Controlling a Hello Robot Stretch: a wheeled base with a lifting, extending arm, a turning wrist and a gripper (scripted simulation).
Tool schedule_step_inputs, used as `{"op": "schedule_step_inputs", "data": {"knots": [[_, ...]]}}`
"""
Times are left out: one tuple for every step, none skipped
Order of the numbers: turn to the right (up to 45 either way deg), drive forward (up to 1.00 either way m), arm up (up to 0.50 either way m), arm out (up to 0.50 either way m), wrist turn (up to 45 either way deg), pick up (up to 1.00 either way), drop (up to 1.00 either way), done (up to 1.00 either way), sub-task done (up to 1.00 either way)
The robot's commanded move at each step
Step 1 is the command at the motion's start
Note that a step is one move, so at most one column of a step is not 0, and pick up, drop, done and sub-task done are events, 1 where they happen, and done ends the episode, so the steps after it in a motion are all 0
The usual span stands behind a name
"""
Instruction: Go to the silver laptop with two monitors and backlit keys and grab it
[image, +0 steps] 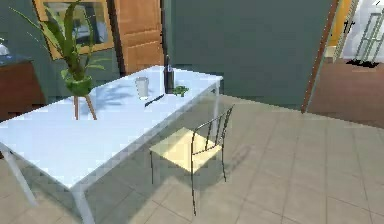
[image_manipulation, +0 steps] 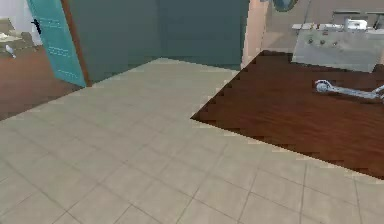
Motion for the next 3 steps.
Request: {"op": "schedule_step_inputs", "data": {"knots": [[45.0,0.0,0.0,0.0,0.0,0.0,0.0,0.0,0.0],[45.0,0.0,0.0,0.0,0.0,0.0,0.0,0.0,0.0],[45.0,0.0,0.0,0.0,0.0,0.0,0.0,0.0,0.0]]}}
